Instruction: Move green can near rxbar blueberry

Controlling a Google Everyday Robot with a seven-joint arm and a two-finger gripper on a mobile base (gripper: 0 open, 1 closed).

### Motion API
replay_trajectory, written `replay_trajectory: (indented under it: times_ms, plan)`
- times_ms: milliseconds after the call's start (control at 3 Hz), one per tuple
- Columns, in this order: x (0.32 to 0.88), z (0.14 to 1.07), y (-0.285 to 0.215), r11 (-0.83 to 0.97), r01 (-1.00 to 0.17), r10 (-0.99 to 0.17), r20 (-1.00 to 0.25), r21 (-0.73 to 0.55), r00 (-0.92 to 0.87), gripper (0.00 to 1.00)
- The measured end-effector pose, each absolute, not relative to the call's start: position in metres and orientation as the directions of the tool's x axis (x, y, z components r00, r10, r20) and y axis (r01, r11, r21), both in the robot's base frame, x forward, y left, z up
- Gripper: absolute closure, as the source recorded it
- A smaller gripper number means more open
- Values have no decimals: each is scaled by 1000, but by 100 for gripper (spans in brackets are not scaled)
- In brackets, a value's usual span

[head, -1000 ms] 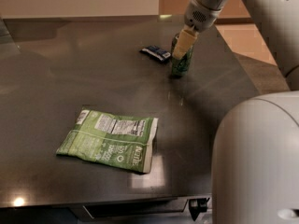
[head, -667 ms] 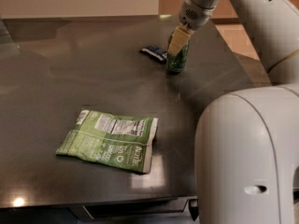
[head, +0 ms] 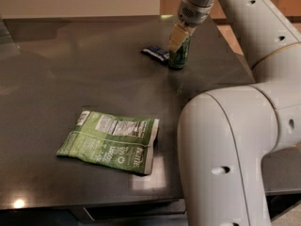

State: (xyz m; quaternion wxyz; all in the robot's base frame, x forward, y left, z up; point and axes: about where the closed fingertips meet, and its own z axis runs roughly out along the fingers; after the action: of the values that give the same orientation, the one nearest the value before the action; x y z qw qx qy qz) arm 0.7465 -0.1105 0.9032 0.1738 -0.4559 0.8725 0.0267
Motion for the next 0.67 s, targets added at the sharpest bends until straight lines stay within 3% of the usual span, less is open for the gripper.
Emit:
replay_trajectory:
  times_ms: [667]
  plan:
    - [758,897,-112,595,-794,-781,-330,-130,-531,37]
